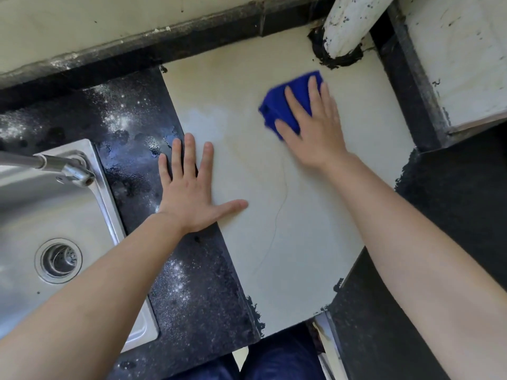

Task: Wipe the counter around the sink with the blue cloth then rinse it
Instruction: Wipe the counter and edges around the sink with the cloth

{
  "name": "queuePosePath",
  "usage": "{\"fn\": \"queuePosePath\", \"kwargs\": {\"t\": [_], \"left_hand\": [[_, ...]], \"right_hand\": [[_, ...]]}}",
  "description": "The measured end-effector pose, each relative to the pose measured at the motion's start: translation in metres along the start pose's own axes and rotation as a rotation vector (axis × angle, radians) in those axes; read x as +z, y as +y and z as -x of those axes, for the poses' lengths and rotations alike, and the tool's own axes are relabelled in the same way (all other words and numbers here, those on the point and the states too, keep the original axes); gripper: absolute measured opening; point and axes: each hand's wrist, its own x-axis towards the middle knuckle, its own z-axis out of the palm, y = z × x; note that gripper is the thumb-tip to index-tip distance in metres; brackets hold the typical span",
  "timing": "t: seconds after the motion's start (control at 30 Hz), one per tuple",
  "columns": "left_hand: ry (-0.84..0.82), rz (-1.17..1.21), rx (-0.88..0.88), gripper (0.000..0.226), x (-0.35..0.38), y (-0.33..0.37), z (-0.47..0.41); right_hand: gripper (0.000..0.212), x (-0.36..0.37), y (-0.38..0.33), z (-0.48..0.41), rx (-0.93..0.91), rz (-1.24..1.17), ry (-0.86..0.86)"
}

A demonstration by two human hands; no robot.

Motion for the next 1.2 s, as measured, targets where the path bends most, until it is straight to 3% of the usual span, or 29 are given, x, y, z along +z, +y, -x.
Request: {"fn": "queuePosePath", "kwargs": {"t": [0.13, 0.27, 0.4, 0.6, 0.7, 1.0, 1.2], "left_hand": [[0.003, -0.006, 0.001, 0.132, 0.0, 0.001, 0.0], [-0.003, -0.015, -0.006, 0.132, -0.001, 0.001, -0.001], [-0.016, 0.0, -0.015, 0.133, -0.003, 0.003, 0.0], [-0.003, 0.117, 0.077, 0.125, -0.017, -0.013, 0.009], [0.118, 0.07, 0.094, 0.122, -0.018, -0.027, 0.021], [0.044, 0.048, 0.086, 0.132, -0.007, -0.035, 0.027], [0.05, 0.076, 0.076, 0.133, -0.01, -0.034, 0.029]], "right_hand": [[0.068, -0.006, -0.066, -0.075, 0.048, -0.002, 0.036], [0.067, 0.005, -0.12, -0.075, -0.078, 0.016, 0.018], [0.067, 0.005, -0.093, -0.033, -0.272, 0.049, -0.087], [0.07, -0.003, -0.051, -0.002, -0.126, 0.057, -0.104], [0.068, -0.002, -0.073, -0.025, -0.064, 0.047, -0.071], [0.069, 0.017, -0.169, -0.081, 0.005, 0.065, 0.029], [0.067, 0.008, -0.131, -0.041, -0.242, 0.091, -0.047]]}}
